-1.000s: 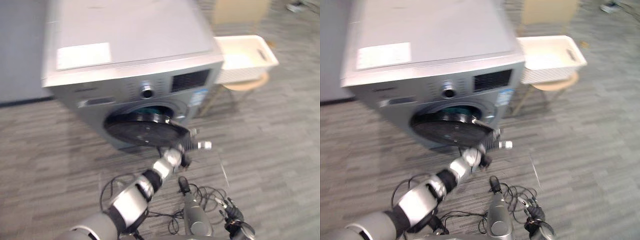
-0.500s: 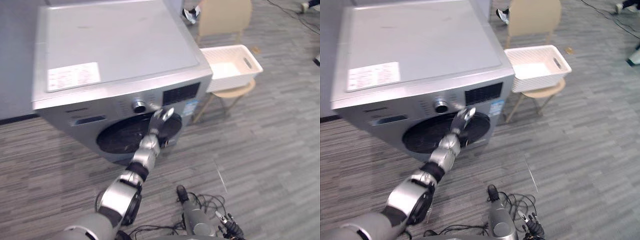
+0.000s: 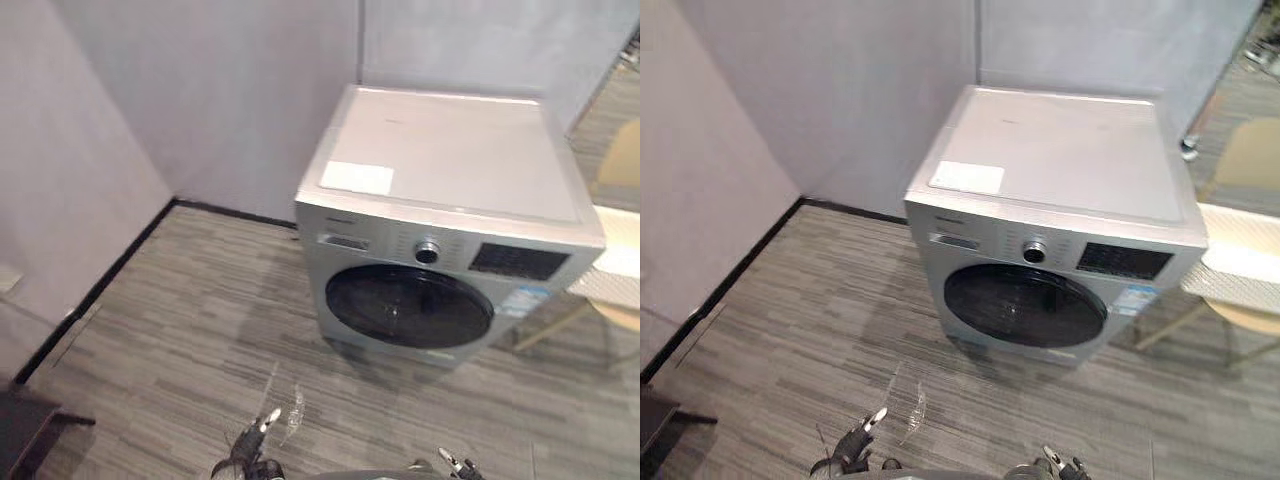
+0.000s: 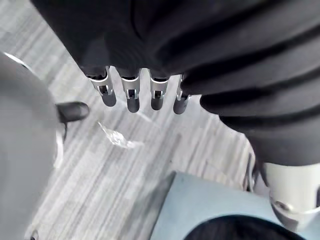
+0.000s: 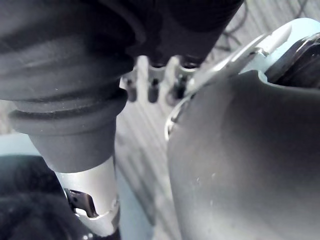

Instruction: Pick up the laundry basket with both hands and put the clothes into the washing machine.

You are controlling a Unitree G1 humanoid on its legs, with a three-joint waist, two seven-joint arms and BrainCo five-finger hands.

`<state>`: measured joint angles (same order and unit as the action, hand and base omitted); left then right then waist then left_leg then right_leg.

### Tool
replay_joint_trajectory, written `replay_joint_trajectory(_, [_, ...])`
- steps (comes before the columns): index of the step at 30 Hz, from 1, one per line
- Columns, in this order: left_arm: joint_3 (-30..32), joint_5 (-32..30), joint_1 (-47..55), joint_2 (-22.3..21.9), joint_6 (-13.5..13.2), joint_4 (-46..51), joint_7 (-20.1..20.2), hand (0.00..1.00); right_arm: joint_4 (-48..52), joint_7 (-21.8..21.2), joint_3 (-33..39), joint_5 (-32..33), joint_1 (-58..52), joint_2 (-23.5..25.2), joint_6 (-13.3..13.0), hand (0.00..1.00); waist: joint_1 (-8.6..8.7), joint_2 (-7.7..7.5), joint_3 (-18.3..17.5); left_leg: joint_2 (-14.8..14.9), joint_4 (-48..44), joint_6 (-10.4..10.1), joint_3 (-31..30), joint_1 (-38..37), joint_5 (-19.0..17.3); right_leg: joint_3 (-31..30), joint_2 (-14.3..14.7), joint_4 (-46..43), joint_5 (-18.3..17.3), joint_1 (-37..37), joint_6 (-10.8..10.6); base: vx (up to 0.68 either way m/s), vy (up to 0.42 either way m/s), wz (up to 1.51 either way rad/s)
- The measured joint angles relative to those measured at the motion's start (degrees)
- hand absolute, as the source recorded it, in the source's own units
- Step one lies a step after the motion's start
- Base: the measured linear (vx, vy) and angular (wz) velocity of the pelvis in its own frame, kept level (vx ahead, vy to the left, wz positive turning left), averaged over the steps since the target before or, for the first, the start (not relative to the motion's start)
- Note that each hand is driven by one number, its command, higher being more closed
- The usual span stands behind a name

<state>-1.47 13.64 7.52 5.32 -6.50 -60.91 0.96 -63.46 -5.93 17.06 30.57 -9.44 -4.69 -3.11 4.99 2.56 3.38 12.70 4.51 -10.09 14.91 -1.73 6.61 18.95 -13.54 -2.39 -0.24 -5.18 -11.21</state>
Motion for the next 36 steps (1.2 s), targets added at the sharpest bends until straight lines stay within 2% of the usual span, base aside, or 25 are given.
replay_joint_trajectory(4, [10.1, -2.2, 1.8, 0.6, 0.6, -1.8, -1.3, 0.0, -1.9, 0.0, -1.4, -4.3, 1.8, -0.6, 0.7, 0.0, -1.85, -0.16, 0.9, 2.7, -11.9, 0.5, -3.5, 2.4, -3.8, 1.0, 1.5, -2.9, -5.0, -4.0, 1.1, -0.1, -0.066, 0.35])
replay_joint_trajectory(6, [14.3, -2.0, 3.3, 0.4, 1.1, -1.8, -1.9, 0.0, -2.7, -0.1, -4.3, -6.5, 4.0, -1.5, 0.8, 0.0, -3.0, -0.46, 1.6, 4.6, -22.1, 0.8, -4.5, 7.5, -3.8, 1.3, 2.3, -2.8, -8.8, -4.7, 5.3, -0.18, -0.09, 0.01])
replay_joint_trajectory(8, [18.6, -0.2, 5.9, -2.1, 1.7, -1.8, -2.4, 0.0, -3.5, -0.2, -7.0, -8.5, 5.5, -4.4, 0.8, 0.0, -4.5, 0.89, 1.8, 5.4, -30.9, 5.7, -7.3, 14.0, -0.1, 2.7, 4.4, 2.9, -9.1, -7.1, 6.0, -0.09, -0.097, 0.19])
replay_joint_trajectory(9, [19.8, 1.1, 6.4, -4.1, 1.5, -2.0, -2.4, 0.0, -3.4, -0.1, -7.4, -8.7, 6.2, -6.3, 0.9, 0.0, -5.15, 2.41, 2.4, 7.3, -34.0, 6.5, -6.9, 17.4, 0.6, 4.2, 5.5, -10.8, -11.4, -4.5, 6.1, 0.08, -0.118, 0.59])
replay_joint_trajectory(11, [20.3, 2.8, 5.8, -2.8, 1.7, -2.1, -2.6, 0.0, -3.4, 0.4, -6.8, -9.0, 6.5, -6.2, 1.1, 0.0, -6.27, -0.23, 3.9, 5.3, -34.7, 7.0, -3.7, 19.6, 1.1, 6.7, 3.0, -12.7, -17.7, -4.2, 6.7, 0.09, -0.095, 0.94])
replay_joint_trajectory(12, [20.5, 3.7, 6.6, -3.7, 2.5, -2.4, -2.5, 0.0, -3.3, 1.1, -6.3, -9.2, 7.2, -7.1, 1.2, 0.0, -6.26, 0.38, 4.5, 4.8, -35.4, 8.7, 1.3, 20.5, -1.0, 7.8, 3.4, -10.4, -17.4, -5.0, 7.1, 0.02, -0.03, 1.07])
replay_joint_trajectory(13, [21.9, 3.6, 7.7, -4.6, 2.7, -2.7, -2.5, 0.0, -2.3, 1.2, -6.3, -9.2, 8.3, -7.2, 1.1, 0.0, -6.23, 0.23, 4.4, 2.3, -34.0, 6.7, 6.1, 20.1, -3.8, 9.0, 3.0, -7.6, -17.1, -5.2, 6.8, 0.0, 0.022, 0.93])
replay_joint_trajectory(14, [22.3, 3.6, 8.0, -4.9, 3.0, -2.7, -2.5, 0.0, -1.5, 1.2, -6.3, -9.2, 8.9, -7.0, 1.1, 0.0, -6.22, 0.12, 4.3, 1.1, -31.9, 6.5, 9.2, 19.3, -4.4, 10.0, 2.7, -5.9, -17.0, -5.4, 6.5, 0.07, 0.077, 0.72])
replay_joint_trajectory(15, [22.4, 3.5, 7.9, -5.1, 3.1, -2.7, -2.5, 0.0, -0.4, 1.2, -6.3, -9.2, 10.3, -6.8, 1.0, 0.0, -6.32, 0.03, 4.3, 0.4, -25.2, 9.5, 20.0, 16.2, -6.3, 11.7, 2.9, -3.0, -15.9, -5.4, 6.4, 0.1, 0.091, 0.74])
replay_joint_trajectory(16, [22.4, 3.4, 7.4, -5.0, 3.2, -2.8, -2.4, 0.0, 0.3, 1.2, -6.0, -8.7, 11.9, -6.0, 0.9, 0.0, -6.12, 0.46, 4.0, -0.7, -18.8, 13.9, 27.7, 14.3, -8.2, 13.3, 3.9, -1.3, -15.2, -5.5, 5.9, 0.11, 0.099, 0.87])
replay_joint_trajectory(17, [22.6, 3.4, 6.6, -4.4, 3.3, -2.9, -2.4, 0.0, 1.0, 1.2, -5.7, -8.5, 12.7, -4.7, 0.8, 0.0, -6.26, -0.37, 3.7, -3.1, -16.5, 17.0, 27.1, 14.5, -7.1, 14.0, 3.2, -0.6, -13.6, -5.6, 5.2, 0.09, 0.084, 0.82])
replay_joint_trajectory(18, [23.0, 3.4, 6.2, -3.9, 3.3, -2.8, -2.4, 0.0, 1.2, 1.3, -5.6, -8.2, 12.9, -3.9, 0.8, 0.0, -6.35, -1.41, 3.4, -4.6, -16.0, 17.0, 26.0, 14.8, -7.1, 14.3, 2.6, -0.3, -13.3, -5.6, 5.2, 0.11, 0.09, 0.93])
replay_joint_trajectory(20, [23.8, 3.4, 5.5, -2.7, 3.4, -2.8, -2.5, 0.0, 1.2, 1.7, -5.5, -8.0, 13.2, -1.9, 0.8, 0.0, -6.49, -5.01, 1.6, -9.8, -16.0, 17.7, 22.8, 15.1, -10.1, 18.2, -0.8, -2.5, -12.3, -7.7, 3.7, 0.3, 0.1, 1.0])
replay_joint_trajectory(21, [23.8, 3.4, 5.4, -2.6, 3.4, -2.9, -2.6, 0.0, 1.2, 2.0, -5.4, -8.0, 12.9, -1.9, 0.7, 0.0, -6.45, -5.08, 1.1, -10.6, -16.2, 17.9, 21.7, 15.0, -10.9, 18.2, -1.6, -4.3, -11.8, -7.9, 3.2, 0.5, 0.152, 1.18])
replay_joint_trajectory(22, [22.8, 3.4, 4.4, -2.6, 3.3, -2.8, -2.6, 0.0, 1.2, 2.2, -5.1, -7.8, 12.8, -1.9, 0.7, 0.0, -6.17, -4.38, 0.3, -12.4, -16.2, 18.6, 18.7, 13.7, -11.4, 18.4, -4.3, -12.6, -9.6, -7.0, 2.7, 0.4, 0.158, 1.04])
replay_joint_trajectory(23, [22.0, 3.4, 4.2, -2.3, 3.3, -2.8, -2.6, 0.0, 1.2, 2.2, -5.1, -7.8, 12.5, -1.8, 0.7, 0.0, -6.08, -4.34, 0.1, -13.2, -15.7, 18.8, 17.5, 12.7, -11.6, 18.4, -5.5, -16.6, -9.1, -6.6, 3.4, 0.49, 0.203, 1.2])
replay_joint_trajectory(24, [20.9, 3.4, 3.4, -2.0, 3.3, -2.7, -2.6, 0.0, 1.2, 2.1, -5.1, -7.6, 12.1, -1.5, 0.7, 0.0, -5.99, -4.32, -0.3, -14.5, -14.0, 18.8, 15.2, 10.5, -11.7, 17.9, -7.7, -24.9, -7.1, -5.4, 5.5, 0.33, 0.114, 0.76])
replay_joint_trajectory(25, [20.1, 3.4, 3.0, -1.8, 3.2, -2.6, -2.6, 0.0, 1.2, 2.1, -5.1, -7.6, 12.2, -1.4, 0.7, 0.0, -5.99, -4.35, -0.3, -14.9, -13.2, 18.8, 14.2, 9.3, -11.7, 16.7, -8.5, -28.9, -5.9, -4.4, 6.4, 0.39, 0.088, 0.9])
replay_joint_trajectory(27, [17.1, 3.4, 0.9, -0.9, 3.2, -2.6, -2.8, 0.0, 1.2, 2.0, -5.1, -8.0, 12.1, -1.3, 0.7, 0.0, -5.51, -4.41, -0.3, -16.0, -11.0, 18.9, 9.6, 5.4, -11.7, 12.4, -9.8, -45.8, -5.4, 0.5, 10.1, 0.33, 0.018, 1.02])
replay_joint_trajectory(28, [15.5, 3.4, -0.6, -0.9, 3.2, -2.3, -3.2, 0.0, 1.0, 2.0, -5.1, -8.0, 11.0, -1.4, 0.7, 0.0, -5.16, -4.44, -0.2, -16.3, -9.8, 18.8, 6.2, 2.4, -11.7, 9.1, -9.2, -54.4, -7.0, 4.1, 10.1, 0.28, -0.018, 1.08])
replay_joint_trajectory(31, [12.6, 2.6, -2.2, -1.2, 2.8, -2.0, -3.6, 0.0, 0.8, 2.1, -5.0, -8.1, 8.6, -1.3, 0.8, 0.0, -3.12, -4.61, 0.6, -17.0, -8.4, 18.3, -0.2, -1.5, -11.5, 5.3, -8.3, -55.4, -11.3, 10.4, 8.9, 0.26, -0.065, 1.27])
replay_joint_trajectory(33, [12.2, 2.2, -3.0, -0.9, 2.8, -2.0, -3.7, 0.0, 0.7, 2.1, -3.6, -8.1, 6.6, -0.7, 0.9, 0.0, -2.49, -4.84, 0.7, -16.4, -8.4, 17.5, -4.7, -2.0, -11.4, -0.8, -5.5, -48.2, -13.0, 14.4, 7.7, 0.12, -0.108, 1.22])
replay_joint_trajectory(34, [12.2, 1.6, -4.1, -1.2, 2.7, -2.0, -3.6, 0.0, 0.2, 2.1, -1.8, -7.9, 4.7, 0.1, 0.9, 0.0, -2.05, -4.73, 0.7, -15.6, -8.5, 16.6, -8.0, -1.9, -11.7, -6.9, -2.0, -40.2, -13.1, 15.6, 7.0, 0.07, -0.137, 1.17])
replay_joint_trajectory(35, [12.2, 1.4, -4.3, -1.4, 2.5, -2.0, -3.6, 0.0, -0.7, 2.1, -1.0, -7.8, 4.0, 0.5, 1.0, 0.0, -1.86, -4.8, 0.7, -15.5, -8.5, 16.5, -10.1, -1.8, -11.8, -9.6, -0.2, -35.7, -12.9, 15.5, 6.6, 0.12, -0.272, 1.64])
replay_joint_trajectory(36, [12.1, 1.3, -4.5, -1.7, 2.1, -2.0, -3.6, 0.0, -2.6, 2.1, 0.2, -7.6, 2.7, 1.6, 1.3, 0.0, -1.52, -5.37, 0.7, -15.0, -8.4, 15.2, -13.8, -1.5, -11.4, -15.0, 2.1, -25.2, -10.5, 14.7, 5.4, 0.08, -0.202, 1.26])
